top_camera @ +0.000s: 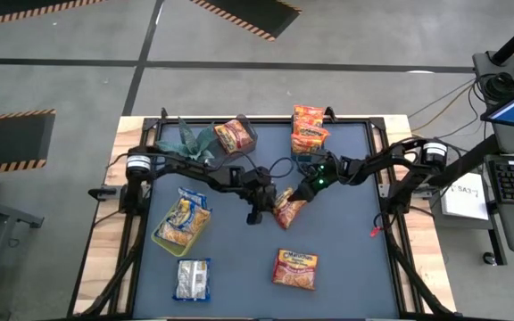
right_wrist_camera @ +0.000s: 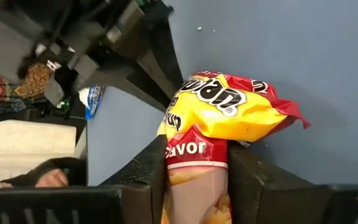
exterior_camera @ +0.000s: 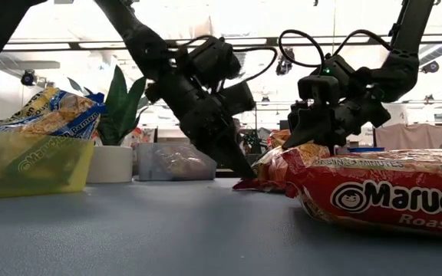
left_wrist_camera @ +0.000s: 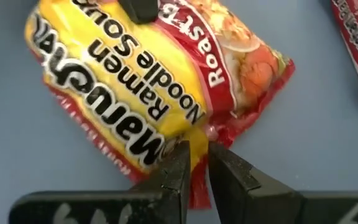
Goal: Sort Maruchan noodles
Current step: Put the red noodle pack into the black bin
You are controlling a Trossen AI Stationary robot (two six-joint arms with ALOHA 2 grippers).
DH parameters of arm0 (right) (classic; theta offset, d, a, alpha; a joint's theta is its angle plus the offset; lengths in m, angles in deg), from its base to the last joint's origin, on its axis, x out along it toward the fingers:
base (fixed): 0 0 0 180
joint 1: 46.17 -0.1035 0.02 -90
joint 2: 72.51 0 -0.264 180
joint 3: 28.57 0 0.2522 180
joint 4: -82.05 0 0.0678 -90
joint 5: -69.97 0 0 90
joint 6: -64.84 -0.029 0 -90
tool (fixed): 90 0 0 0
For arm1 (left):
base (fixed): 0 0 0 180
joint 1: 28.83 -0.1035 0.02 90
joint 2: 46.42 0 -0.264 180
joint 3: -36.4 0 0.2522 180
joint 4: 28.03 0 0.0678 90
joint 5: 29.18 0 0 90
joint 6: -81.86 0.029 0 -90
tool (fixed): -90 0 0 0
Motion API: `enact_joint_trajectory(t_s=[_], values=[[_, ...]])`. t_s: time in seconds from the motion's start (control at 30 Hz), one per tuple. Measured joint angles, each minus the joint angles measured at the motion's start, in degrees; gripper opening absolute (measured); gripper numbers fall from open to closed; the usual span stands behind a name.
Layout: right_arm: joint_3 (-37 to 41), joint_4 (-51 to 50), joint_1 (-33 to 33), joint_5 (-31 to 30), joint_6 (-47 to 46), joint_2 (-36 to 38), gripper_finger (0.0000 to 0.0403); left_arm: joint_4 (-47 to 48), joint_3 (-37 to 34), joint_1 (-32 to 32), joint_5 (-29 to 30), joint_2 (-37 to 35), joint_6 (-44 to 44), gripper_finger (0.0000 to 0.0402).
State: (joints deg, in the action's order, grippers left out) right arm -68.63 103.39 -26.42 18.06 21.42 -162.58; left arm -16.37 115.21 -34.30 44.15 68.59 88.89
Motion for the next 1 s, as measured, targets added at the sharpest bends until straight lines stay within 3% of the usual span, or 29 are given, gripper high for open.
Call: enact_joint_trajectory(t_s=[0.23,0.47,0.7,0.87,1.0], values=[[-0.4,-0.2,0.0,-1.3,1.9,1.2,0.0111,11.3,0.0,0.0,5.7,-8.5,7.0,0.0039],[-2.7,0.2,-0.1,-3.8,2.3,4.6,0.0107,19.6,0.0,0.0,6.7,-23.3,13.2,0.0039],[-9.2,-1.9,-0.1,-8.3,6.4,7.4,0.0106,20.0,-3.0,0.0,6.7,-38.1,16.9,0.0039],[-18.2,-12.8,0.0,-10.1,13.4,7.5,0.0106,12.9,-8.5,0.0,7.2,-45.3,16.1,0.0039],[-28.1,-29.4,0.4,-18.0,23.3,7.5,0.0106,11.2,-11.0,0.0,10.0,-48.3,16.4,0.0039]])
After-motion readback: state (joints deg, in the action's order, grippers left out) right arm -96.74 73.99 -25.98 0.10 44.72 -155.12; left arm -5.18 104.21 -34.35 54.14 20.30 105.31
